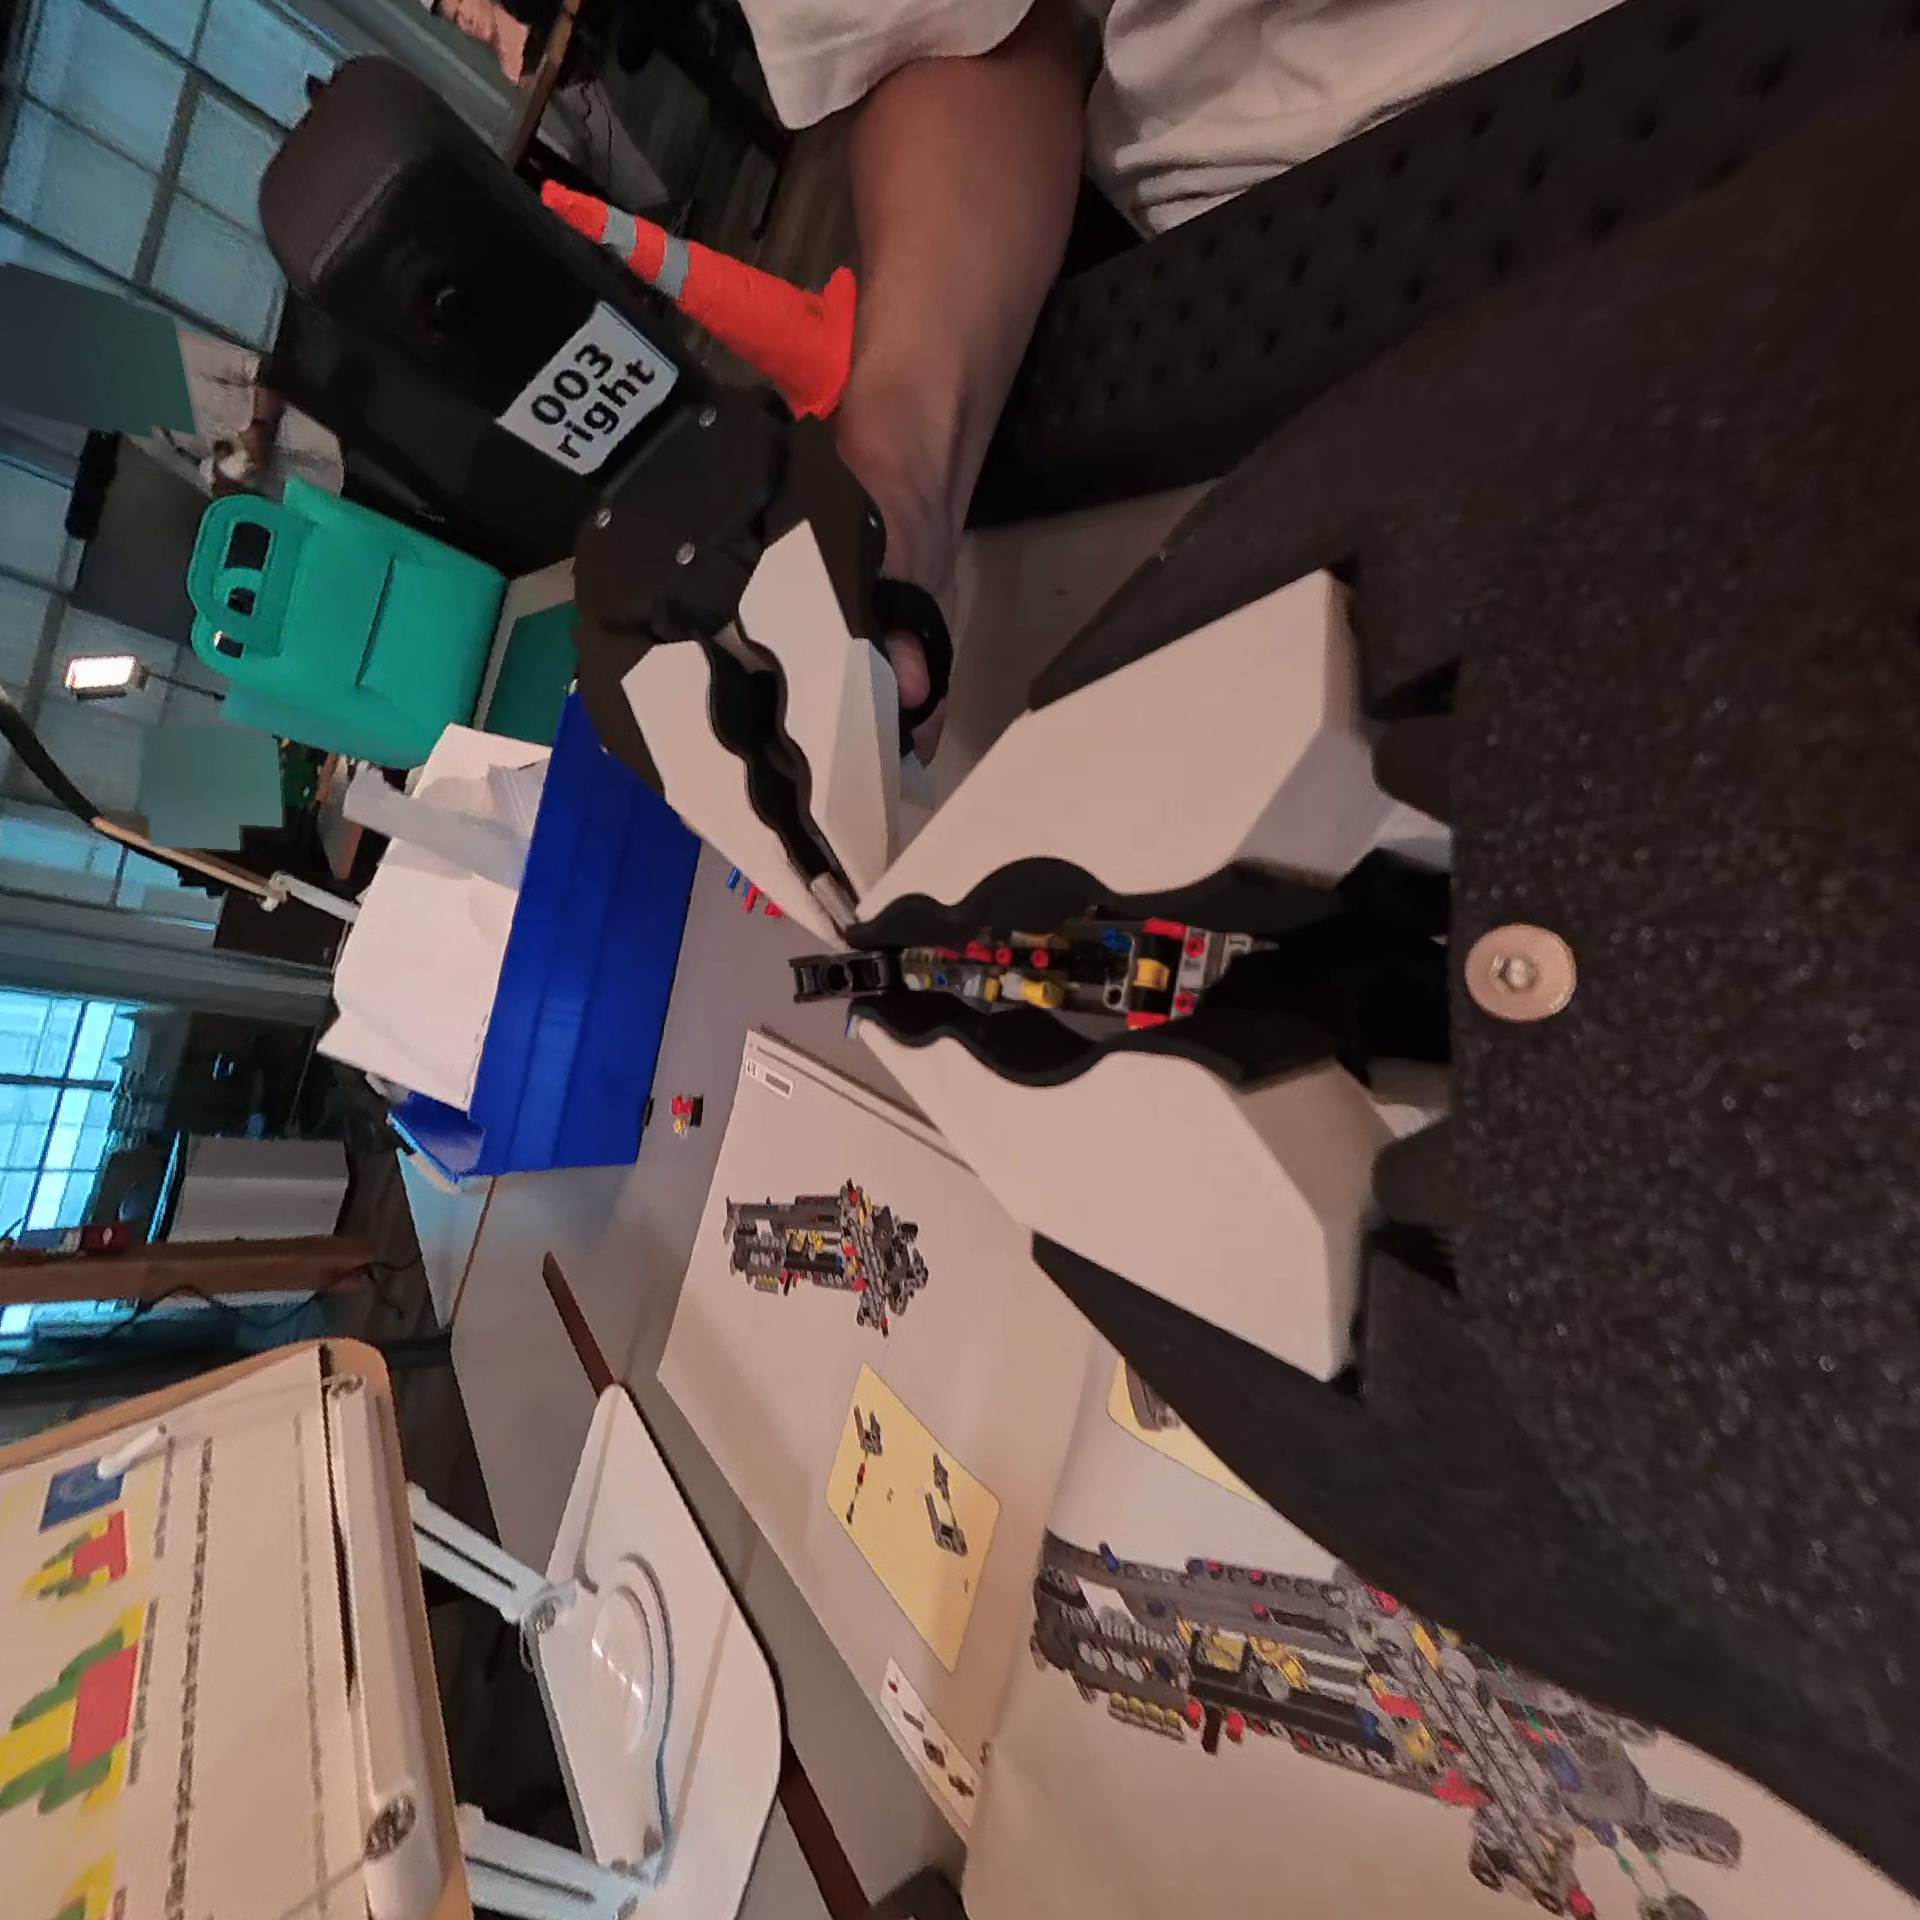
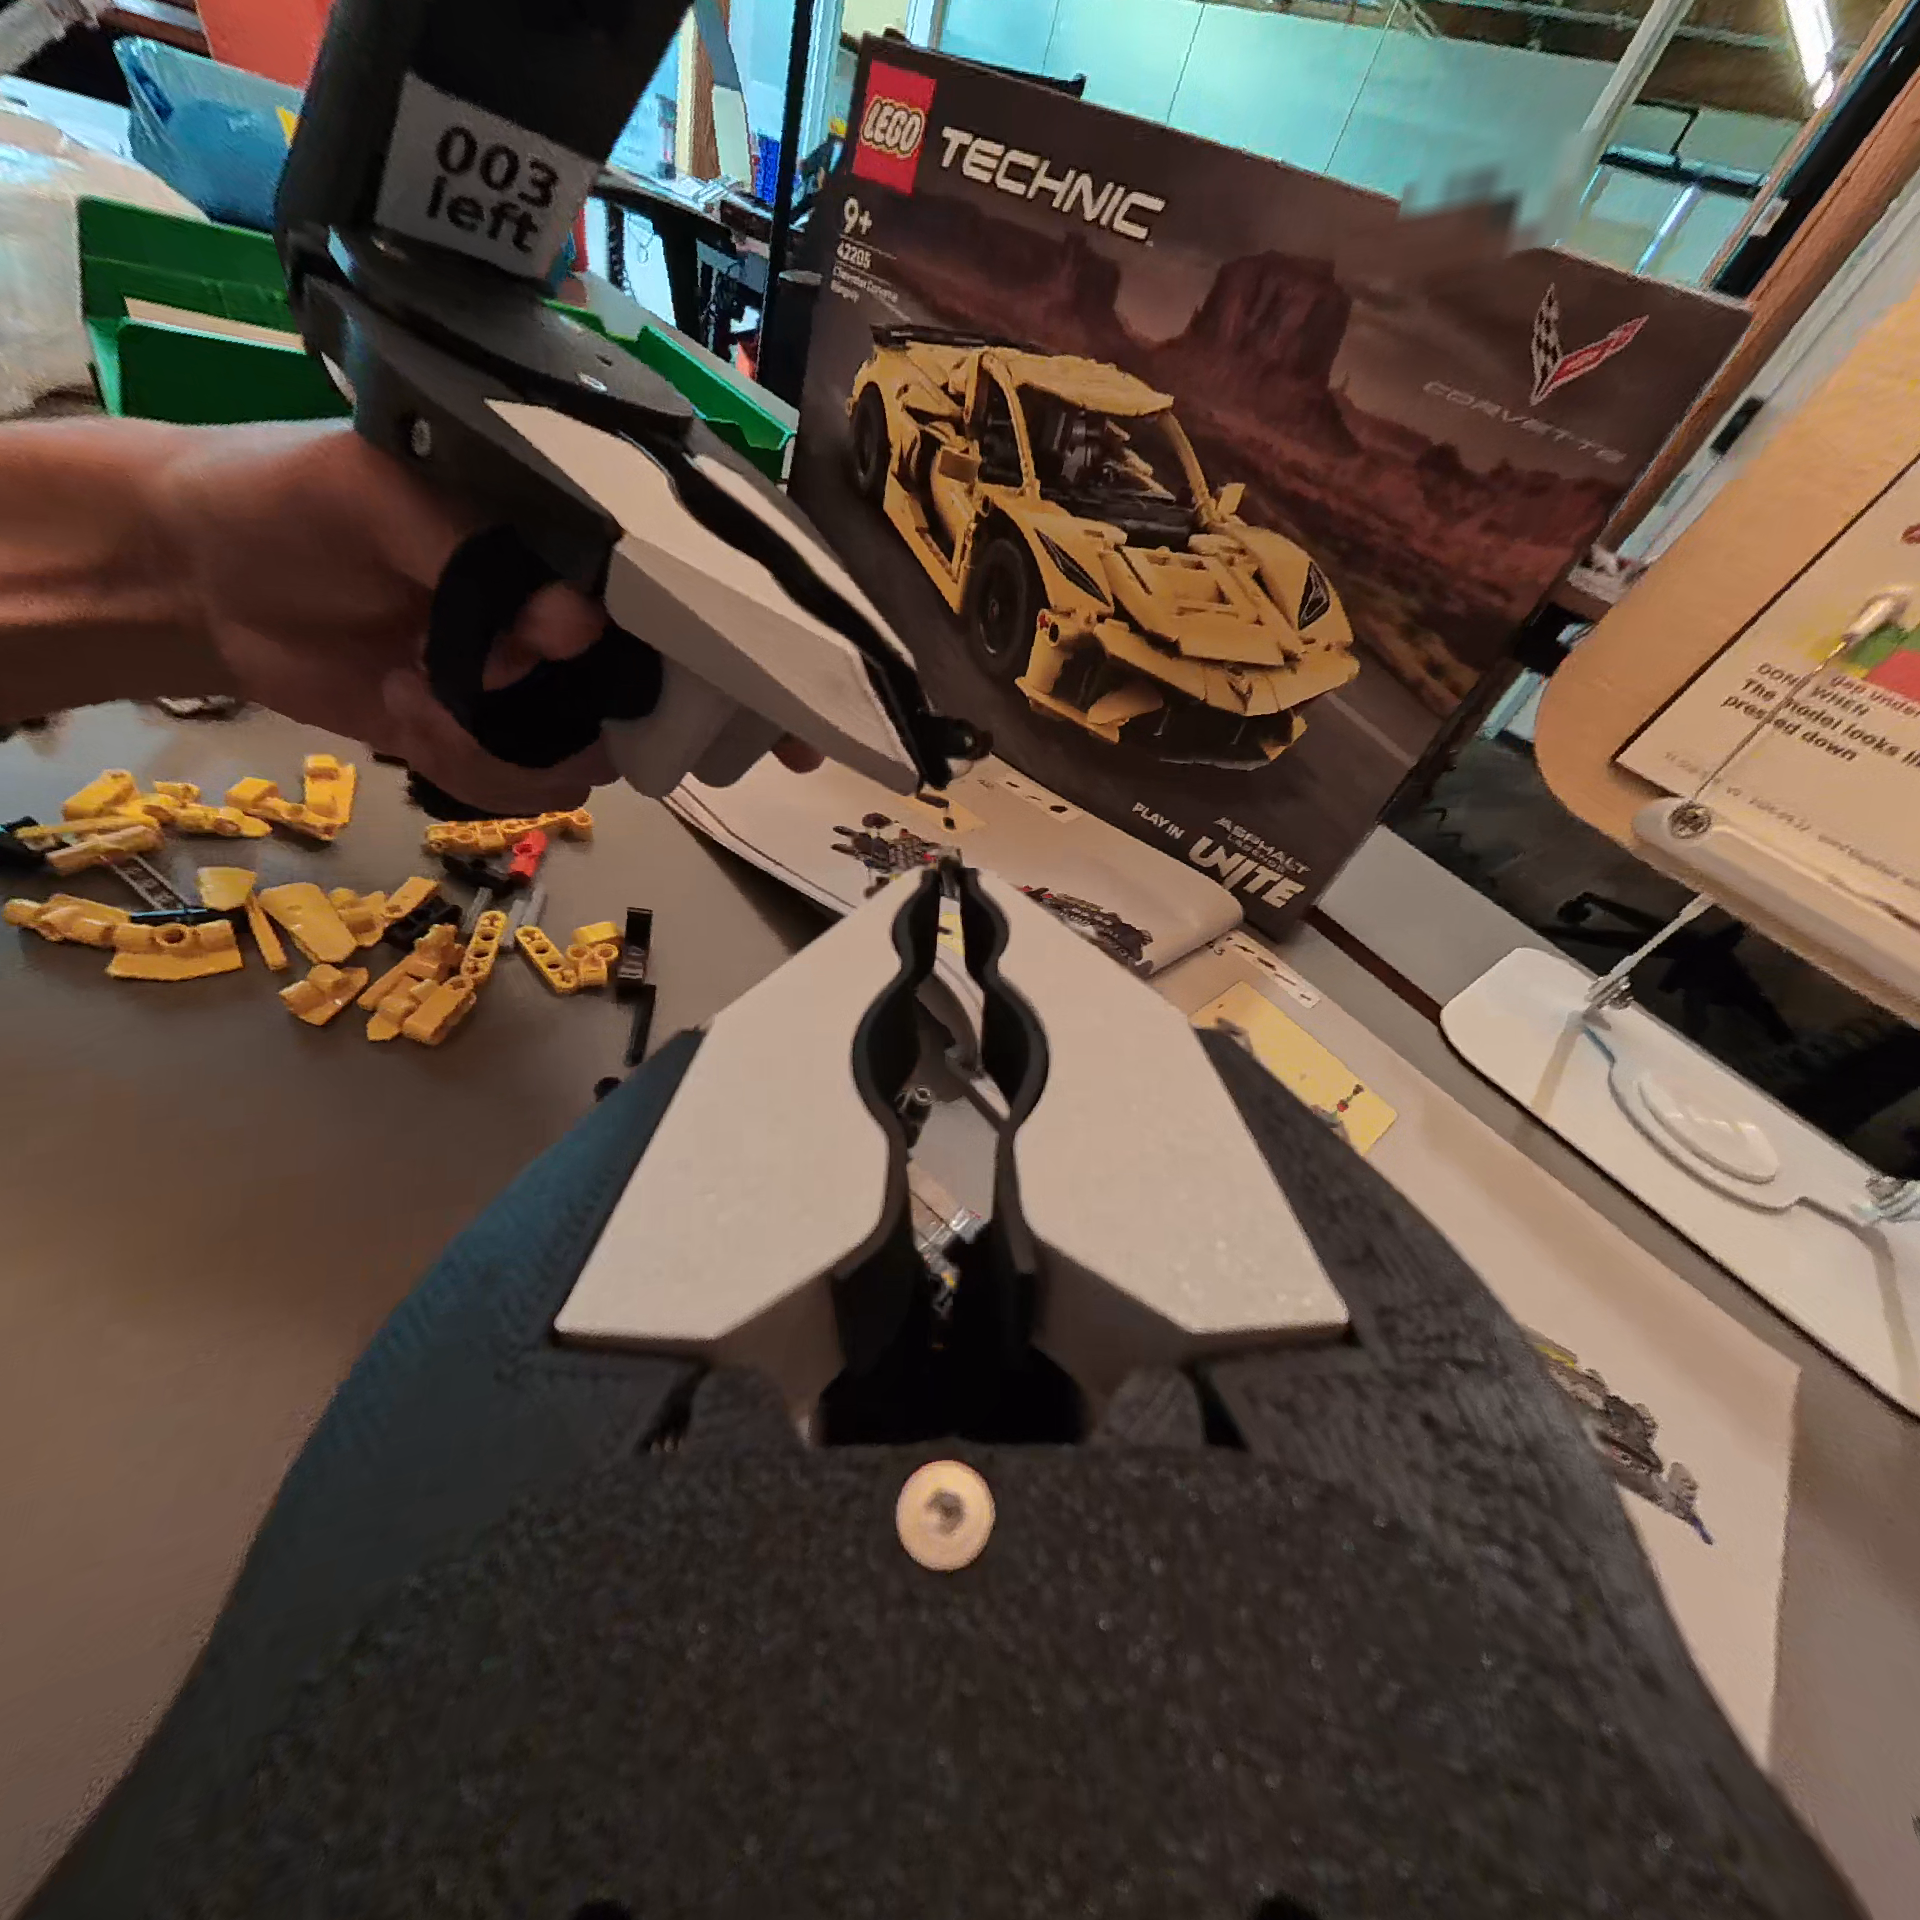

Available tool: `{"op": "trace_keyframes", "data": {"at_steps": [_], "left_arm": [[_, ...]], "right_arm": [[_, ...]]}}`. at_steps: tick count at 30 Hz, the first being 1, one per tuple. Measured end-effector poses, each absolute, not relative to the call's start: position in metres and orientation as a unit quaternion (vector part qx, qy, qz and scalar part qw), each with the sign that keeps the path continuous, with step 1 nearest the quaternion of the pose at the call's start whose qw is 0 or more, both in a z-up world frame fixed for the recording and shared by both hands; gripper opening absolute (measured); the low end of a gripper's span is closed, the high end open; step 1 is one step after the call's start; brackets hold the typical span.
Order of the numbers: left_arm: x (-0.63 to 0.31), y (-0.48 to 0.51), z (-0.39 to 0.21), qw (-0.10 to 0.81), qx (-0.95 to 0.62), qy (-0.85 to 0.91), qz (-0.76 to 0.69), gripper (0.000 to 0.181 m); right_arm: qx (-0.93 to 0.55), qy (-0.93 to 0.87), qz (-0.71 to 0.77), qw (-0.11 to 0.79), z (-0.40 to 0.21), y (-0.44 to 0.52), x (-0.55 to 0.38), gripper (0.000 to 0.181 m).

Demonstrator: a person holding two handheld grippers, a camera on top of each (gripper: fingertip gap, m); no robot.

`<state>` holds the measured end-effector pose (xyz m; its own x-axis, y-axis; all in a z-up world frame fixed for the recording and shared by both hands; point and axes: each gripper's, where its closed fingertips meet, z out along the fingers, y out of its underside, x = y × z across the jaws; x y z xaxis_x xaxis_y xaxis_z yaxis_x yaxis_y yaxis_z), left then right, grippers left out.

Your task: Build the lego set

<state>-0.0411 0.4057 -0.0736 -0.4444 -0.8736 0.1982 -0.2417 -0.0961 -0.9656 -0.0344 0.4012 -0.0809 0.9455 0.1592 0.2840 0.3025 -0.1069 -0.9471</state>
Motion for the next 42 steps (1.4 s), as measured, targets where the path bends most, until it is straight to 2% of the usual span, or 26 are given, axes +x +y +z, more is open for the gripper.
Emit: {"op": "trace_keyframes", "data": {"at_steps": [6, 14, 22, 42], "left_arm": [[-0.040, 0.387, -0.084, 0.252, -0.440, 0.646, -0.571, 0.006], [-0.042, 0.393, -0.078, 0.246, -0.448, 0.629, -0.586, 0.006], [-0.040, 0.406, -0.078, 0.159, -0.499, 0.557, -0.644, 0.006], [-0.043, 0.391, -0.095, 0.139, -0.493, 0.604, -0.611, 0.006]], "right_arm": [[-0.739, -0.184, -0.126, 0.636, -0.085, 0.403, -0.035, 0.002], [-0.729, -0.191, -0.146, 0.641, -0.083, 0.402, -0.035, 0.002], [-0.651, -0.247, -0.247, 0.674, -0.062, 0.398, -0.036, 0.002], [-0.669, -0.300, -0.207, 0.648, -0.078, 0.397, -0.045, 0.002]]}}
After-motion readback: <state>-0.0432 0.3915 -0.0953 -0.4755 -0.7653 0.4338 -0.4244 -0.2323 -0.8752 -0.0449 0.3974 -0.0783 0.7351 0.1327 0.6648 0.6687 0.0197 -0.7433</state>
